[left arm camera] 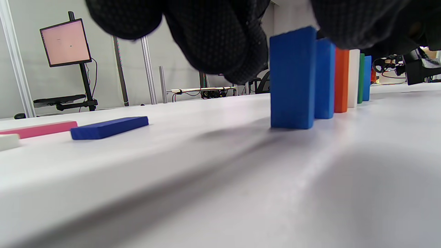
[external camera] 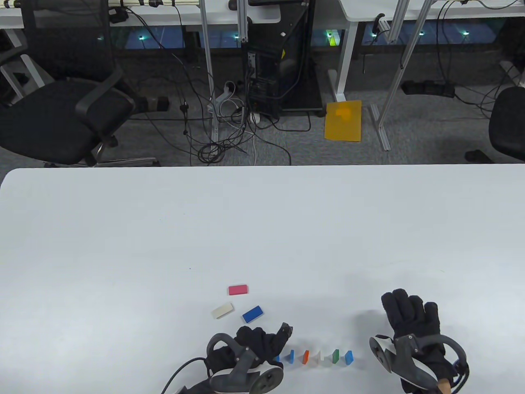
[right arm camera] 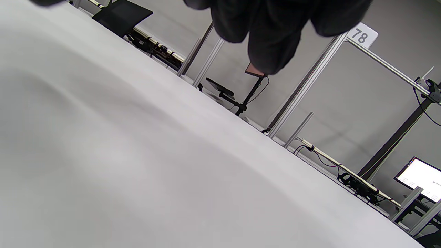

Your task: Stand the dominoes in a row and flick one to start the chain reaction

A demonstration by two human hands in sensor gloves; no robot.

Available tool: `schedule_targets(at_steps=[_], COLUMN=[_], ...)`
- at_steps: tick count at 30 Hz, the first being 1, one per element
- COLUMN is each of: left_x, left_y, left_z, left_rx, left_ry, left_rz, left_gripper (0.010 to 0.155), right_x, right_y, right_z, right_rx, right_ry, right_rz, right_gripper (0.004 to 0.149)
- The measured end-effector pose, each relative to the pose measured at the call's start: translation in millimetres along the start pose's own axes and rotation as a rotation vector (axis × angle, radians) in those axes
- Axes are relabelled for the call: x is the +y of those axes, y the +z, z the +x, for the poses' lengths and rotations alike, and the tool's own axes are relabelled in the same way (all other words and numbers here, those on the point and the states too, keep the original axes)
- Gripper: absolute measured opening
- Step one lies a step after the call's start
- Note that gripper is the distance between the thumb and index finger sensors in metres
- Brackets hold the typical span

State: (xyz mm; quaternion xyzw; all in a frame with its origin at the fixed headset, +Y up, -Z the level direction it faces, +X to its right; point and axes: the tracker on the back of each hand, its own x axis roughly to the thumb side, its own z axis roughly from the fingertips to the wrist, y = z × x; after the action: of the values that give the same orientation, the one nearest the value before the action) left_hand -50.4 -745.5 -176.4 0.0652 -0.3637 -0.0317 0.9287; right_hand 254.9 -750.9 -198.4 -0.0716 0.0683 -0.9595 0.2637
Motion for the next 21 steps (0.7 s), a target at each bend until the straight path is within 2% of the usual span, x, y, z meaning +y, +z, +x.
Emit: schedule_targets(at_steps=[6, 11, 13, 15, 17, 21], left_x=[13, 31, 32, 29, 21, -1], left_y=[3, 7, 3, -4, -15, -35], left_z=[-10, -41, -55, -62, -62, -54], left_rx=[0.031, 0.167, 0.235, 0.286, 0.273, 0.291], left_ry=[0.02, 0.033, -0.01, -0.053, -0.09, -0.281], left_rz=[0.039, 0.1, 0.069, 0.008, -0.066, -0.174], left_gripper=[0.085, 0.069, 0.064, 0.067, 0.073, 0.067], right_x=[0, -3, -4, -4, -5, -5], right_y=[0, 1, 2, 2, 2, 2], right_z=[0, -2, -2, -2, -2, -3], right_rx=[0.0, 0.015, 0.021, 0.024, 0.024, 0.024], right_ry=[0.0, -0.007, -0.006, 0.003, 0.007, 0.009], right_rz=[0.0, -0.032, -0.042, -0.043, -0.041, -0.037], right_gripper=[0.099, 0.098, 0.097, 0.096, 0.096, 0.096])
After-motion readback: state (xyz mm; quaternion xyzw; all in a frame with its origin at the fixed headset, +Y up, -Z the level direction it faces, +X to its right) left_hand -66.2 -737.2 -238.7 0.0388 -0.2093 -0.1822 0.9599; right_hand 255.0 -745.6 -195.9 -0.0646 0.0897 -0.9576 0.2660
